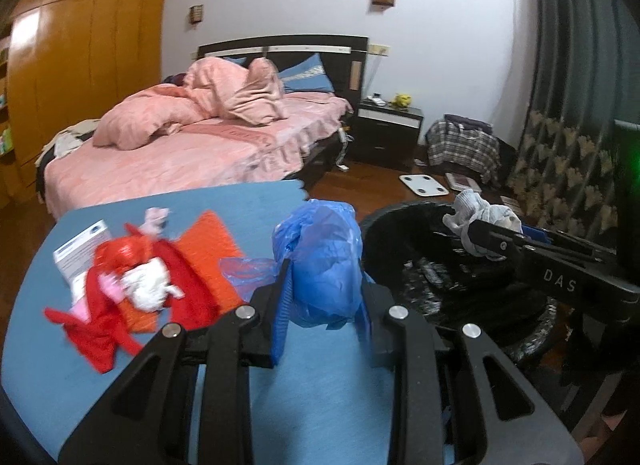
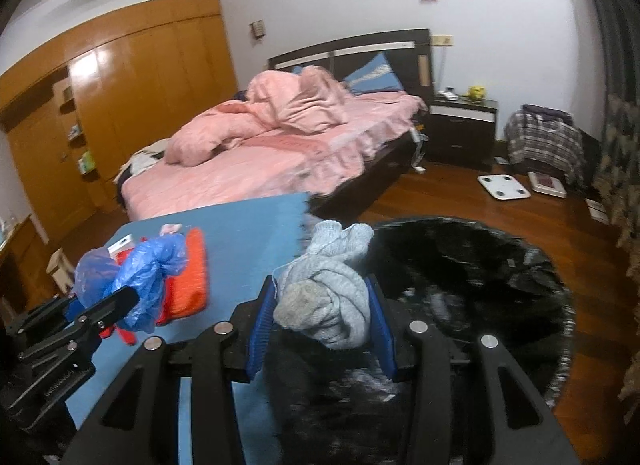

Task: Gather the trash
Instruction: 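Carry the blue bag and grey sock over the bin and release both, then return both tools to the table pile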

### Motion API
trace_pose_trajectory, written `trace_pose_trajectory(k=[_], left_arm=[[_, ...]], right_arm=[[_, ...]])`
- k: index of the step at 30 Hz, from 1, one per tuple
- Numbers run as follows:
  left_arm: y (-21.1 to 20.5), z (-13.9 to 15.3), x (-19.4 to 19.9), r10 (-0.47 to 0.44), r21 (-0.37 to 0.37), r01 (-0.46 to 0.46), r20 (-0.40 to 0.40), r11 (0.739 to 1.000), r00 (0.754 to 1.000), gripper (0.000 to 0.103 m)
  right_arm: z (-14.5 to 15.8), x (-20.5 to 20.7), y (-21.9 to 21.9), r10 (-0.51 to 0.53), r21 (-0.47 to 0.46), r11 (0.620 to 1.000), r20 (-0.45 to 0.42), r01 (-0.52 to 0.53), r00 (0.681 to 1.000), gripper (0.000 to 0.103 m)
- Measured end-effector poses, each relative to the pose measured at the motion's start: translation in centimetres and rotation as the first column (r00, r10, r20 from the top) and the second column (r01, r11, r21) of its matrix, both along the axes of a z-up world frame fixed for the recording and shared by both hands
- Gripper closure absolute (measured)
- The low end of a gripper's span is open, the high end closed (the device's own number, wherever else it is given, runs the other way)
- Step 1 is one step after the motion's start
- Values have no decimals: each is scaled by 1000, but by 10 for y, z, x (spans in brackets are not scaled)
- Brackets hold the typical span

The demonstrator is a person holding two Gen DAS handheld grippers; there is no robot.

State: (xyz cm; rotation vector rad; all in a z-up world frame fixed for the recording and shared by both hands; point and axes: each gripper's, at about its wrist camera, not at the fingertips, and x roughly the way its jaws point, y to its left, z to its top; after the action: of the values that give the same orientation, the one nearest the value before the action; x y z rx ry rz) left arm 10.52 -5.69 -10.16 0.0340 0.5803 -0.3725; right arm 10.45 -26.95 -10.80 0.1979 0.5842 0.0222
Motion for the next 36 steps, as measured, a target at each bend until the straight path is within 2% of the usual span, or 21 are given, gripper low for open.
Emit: trace_pose_trajectory(k=[13,18,24,26,30,32,34,36], left_arm=[[-86,-10,21,-148,0,148,-32,989,989,76],[-107,-15,29,-180,2,180,-53,984,982,76],[-122,-19,32,-210,-4,210,-67,978,975,70],[-121,-20,33,-209,-9,209,-71,978,975,55],[-111,-19,33,-184,-9,183,-62,983,981,46],[-104,-18,33,-158,-8,158,-55,987,986,36],[-95,-17,32,-126,-4,126,-49,992,991,26],[-85,-16,32,-90,-5,90,-44,996,995,21]], right_arm=[[-14,-11,-76,-155,0,988,-27,155,988,59],[-22,-13,-94,-187,8,982,-40,187,982,59],[-27,-16,-103,-198,5,980,-43,199,979,56],[-26,-17,-105,-203,4,979,-39,203,978,50],[-24,-17,-107,-218,-4,976,-27,218,976,33],[-22,-16,-105,-223,-8,975,-21,223,975,16],[-21,-16,-102,-230,-19,973,-10,229,973,8],[-20,-16,-97,-229,-24,973,-6,229,973,6]])
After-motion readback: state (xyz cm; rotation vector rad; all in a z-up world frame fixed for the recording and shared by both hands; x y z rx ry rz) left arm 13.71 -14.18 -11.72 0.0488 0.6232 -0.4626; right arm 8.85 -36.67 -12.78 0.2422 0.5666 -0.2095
